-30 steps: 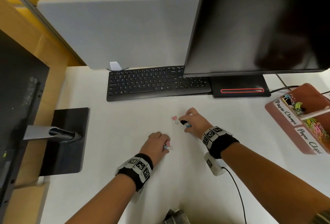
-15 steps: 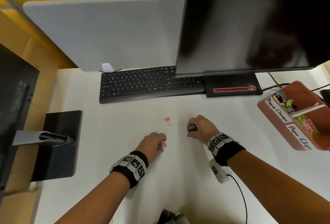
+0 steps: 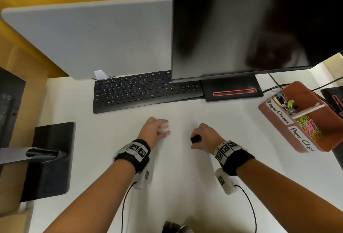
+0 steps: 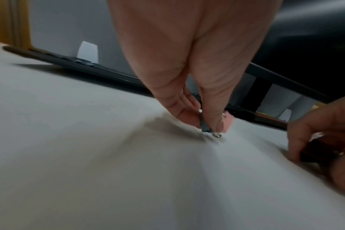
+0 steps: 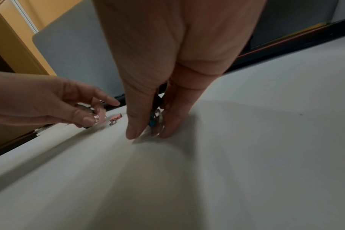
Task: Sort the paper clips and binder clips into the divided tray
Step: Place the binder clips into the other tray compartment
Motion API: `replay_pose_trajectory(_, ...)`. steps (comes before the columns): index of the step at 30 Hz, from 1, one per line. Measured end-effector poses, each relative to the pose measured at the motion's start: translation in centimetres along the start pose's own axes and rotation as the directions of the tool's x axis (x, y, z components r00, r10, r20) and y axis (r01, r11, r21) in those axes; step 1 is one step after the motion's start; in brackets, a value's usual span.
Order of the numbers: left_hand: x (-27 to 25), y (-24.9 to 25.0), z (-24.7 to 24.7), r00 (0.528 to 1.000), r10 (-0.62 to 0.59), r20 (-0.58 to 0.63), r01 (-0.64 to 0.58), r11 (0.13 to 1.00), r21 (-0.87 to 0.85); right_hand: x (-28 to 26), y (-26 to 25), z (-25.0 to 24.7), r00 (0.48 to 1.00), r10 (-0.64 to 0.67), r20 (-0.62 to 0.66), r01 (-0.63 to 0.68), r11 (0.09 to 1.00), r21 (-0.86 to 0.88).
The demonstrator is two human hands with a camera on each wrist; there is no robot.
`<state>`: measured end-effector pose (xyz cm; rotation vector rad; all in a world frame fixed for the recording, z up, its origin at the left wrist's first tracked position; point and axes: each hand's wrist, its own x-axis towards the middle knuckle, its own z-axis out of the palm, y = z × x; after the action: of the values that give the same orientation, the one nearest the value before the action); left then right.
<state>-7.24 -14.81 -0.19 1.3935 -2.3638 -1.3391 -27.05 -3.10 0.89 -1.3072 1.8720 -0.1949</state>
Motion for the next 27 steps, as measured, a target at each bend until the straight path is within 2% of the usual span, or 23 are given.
replay_pose_trajectory(3, 1.6, 0.6, -0.2, 0.995, -0.053, 0.084, 0.045, 0.994, 0.095, -0.2, 0.5, -0.3, 1.000, 0.008, -0.004, -0.008, 1.000, -0.003)
replay_pose_trajectory(7, 2.6, 1.4, 0.1, 0.990, -0.013, 0.144, -0.011, 0.986, 0.169, -0.6, 1.4, -0.8, 1.000, 0.020, -0.021, -0.020, 1.000, 0.003)
replay_pose_trajectory(15, 2.7, 2.0, 0.7, 0.996, -0.029, 0.086, 0.003, 0.959, 0.283, -0.7, 1.4, -1.5, 0.999, -0.053, -0.011, 0.053, 0.998, 0.031)
replay_pose_trajectory(20, 2.5, 1.1, 0.3, 0.991, -0.124, 0.047, 0.105, 0.951, 0.290, 1.3, -1.7, -1.1, 0.988, -0.153, 0.015, 0.152, 0.986, 0.062)
replay_pose_trajectory(23, 2.1, 0.4, -0.2, 0.986, -0.162, 0.035, 0.145, 0.945, 0.292, 2.9, -3.8, -0.3, 0.975, -0.211, 0.065, 0.210, 0.978, 0.012)
replay_pose_trajectory(27, 1.3, -0.1, -0.1, 0.990, -0.139, -0.005, 0.136, 0.964, 0.227, 4.3, -5.0, 0.8, 0.973, -0.198, 0.117, 0.215, 0.964, -0.157)
